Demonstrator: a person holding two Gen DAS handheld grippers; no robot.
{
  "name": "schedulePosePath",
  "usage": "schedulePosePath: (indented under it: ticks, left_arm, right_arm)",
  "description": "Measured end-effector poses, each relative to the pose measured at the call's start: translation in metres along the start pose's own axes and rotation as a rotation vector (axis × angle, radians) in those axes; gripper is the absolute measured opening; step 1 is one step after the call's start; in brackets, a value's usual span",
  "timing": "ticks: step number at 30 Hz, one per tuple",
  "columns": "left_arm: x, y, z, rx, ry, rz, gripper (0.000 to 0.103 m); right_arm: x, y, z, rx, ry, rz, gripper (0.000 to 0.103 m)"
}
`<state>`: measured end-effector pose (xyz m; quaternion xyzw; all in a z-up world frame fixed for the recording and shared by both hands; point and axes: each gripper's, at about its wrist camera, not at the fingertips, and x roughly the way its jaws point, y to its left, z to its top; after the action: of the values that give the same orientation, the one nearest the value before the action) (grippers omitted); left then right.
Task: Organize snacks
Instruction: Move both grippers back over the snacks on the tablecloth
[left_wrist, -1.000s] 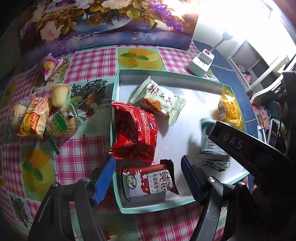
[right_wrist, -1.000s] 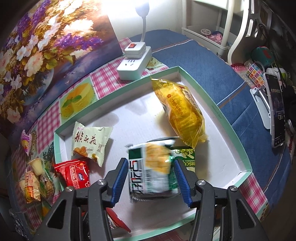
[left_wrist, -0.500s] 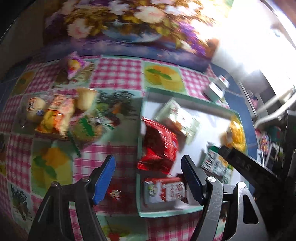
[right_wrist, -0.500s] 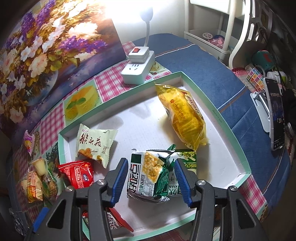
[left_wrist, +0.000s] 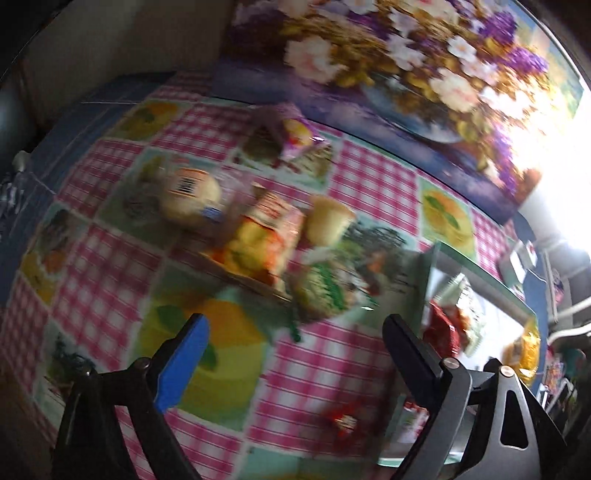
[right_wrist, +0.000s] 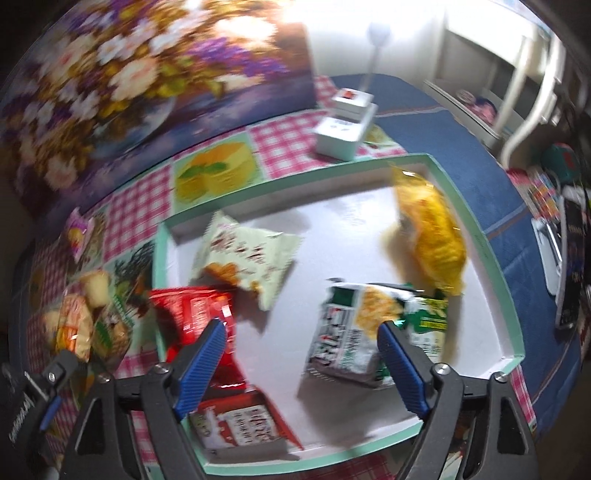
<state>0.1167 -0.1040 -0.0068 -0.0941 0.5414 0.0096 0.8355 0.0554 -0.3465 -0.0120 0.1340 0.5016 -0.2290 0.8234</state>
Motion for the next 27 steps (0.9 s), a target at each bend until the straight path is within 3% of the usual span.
schedulePosePath:
  ticks: [3,11,27]
  left_arm:
    - [-0.002,0.011,0.004,0.0,-0.017,0.047,0.097]
    - [-0.001,0.037,0.007,0.005,-0.004,0.107,0.097]
    - [-0.017,0.088,0.004,-0.043,-0.027,0.203,0.097]
  right_arm:
    - [-0.001,0.014,-0.004,-0.047,-0.018,0.009,0.103]
    - [-0.003,0.041,-0.017,-0.123,-0.033,0.054,0.103]
    - [-0.006,0.106,-0.054,-0.326,0.024,0.159,0.103]
